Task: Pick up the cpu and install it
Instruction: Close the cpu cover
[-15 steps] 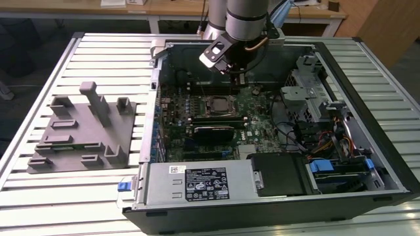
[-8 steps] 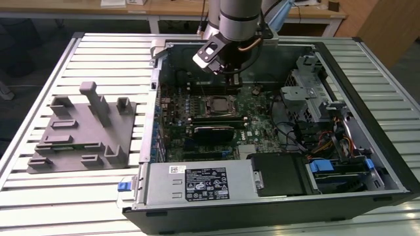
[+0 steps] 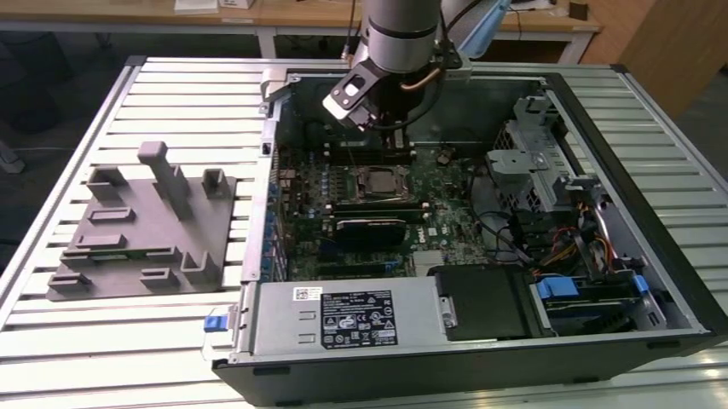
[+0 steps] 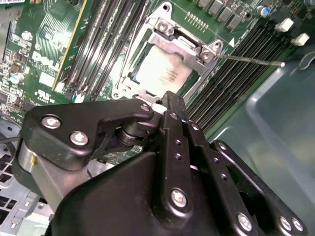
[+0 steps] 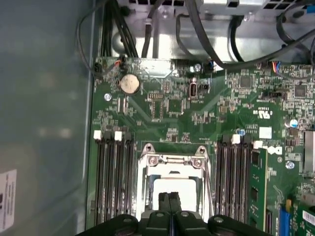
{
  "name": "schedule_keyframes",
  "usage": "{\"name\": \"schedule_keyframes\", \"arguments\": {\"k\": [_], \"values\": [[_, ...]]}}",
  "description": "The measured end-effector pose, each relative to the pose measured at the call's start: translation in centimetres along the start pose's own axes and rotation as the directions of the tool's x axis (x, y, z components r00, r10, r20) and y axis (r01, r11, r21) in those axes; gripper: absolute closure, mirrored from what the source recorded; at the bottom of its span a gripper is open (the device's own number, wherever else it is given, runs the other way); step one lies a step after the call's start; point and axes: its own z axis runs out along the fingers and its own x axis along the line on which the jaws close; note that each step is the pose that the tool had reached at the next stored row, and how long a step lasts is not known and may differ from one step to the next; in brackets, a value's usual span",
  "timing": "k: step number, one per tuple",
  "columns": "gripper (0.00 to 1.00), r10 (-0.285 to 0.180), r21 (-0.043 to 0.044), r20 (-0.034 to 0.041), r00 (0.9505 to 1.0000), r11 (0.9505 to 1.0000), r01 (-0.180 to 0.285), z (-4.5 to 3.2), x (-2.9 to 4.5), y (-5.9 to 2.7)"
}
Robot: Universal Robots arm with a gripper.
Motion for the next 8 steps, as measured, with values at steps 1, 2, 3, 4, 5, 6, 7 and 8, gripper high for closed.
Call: {"name": "schedule_keyframes", "arguments": {"k": [1, 2, 3, 4, 5, 6, 7, 8], "values": [[0.89, 0.0, 0.0001, 0.0002, 1.0, 1.0, 0.0, 0.0, -0.03, -0.01], [0.89, 0.0, 0.0001, 0.0001, 1.0, 1.0, 0.0, 0.01, -0.08, -0.03], [0.89, 0.0, 0.0, 0.0, 1.0, 1.0, 0.0, 0.04, -0.12, -0.1], [0.89, 0.0, -0.0001, 0.0, 1.0, 1.0, 0.0, 0.1, -0.16, -0.21], [0.89, 0.0, -0.0001, -0.0001, 1.0, 1.0, 0.0, 0.18, -0.2, -0.34], [0.89, 0.0, 0.0, -0.0001, 1.0, 1.0, 0.0, 0.28, -0.22, -0.5], [0.89, 0.0, 0.0, 0.0, 1.0, 1.0, 0.0, 0.36, -0.23, -0.76], [0.89, 0.0, 0.0, 0.0, 1.0, 1.0, 0.0, 0.46, -0.24, -1.05]]}}
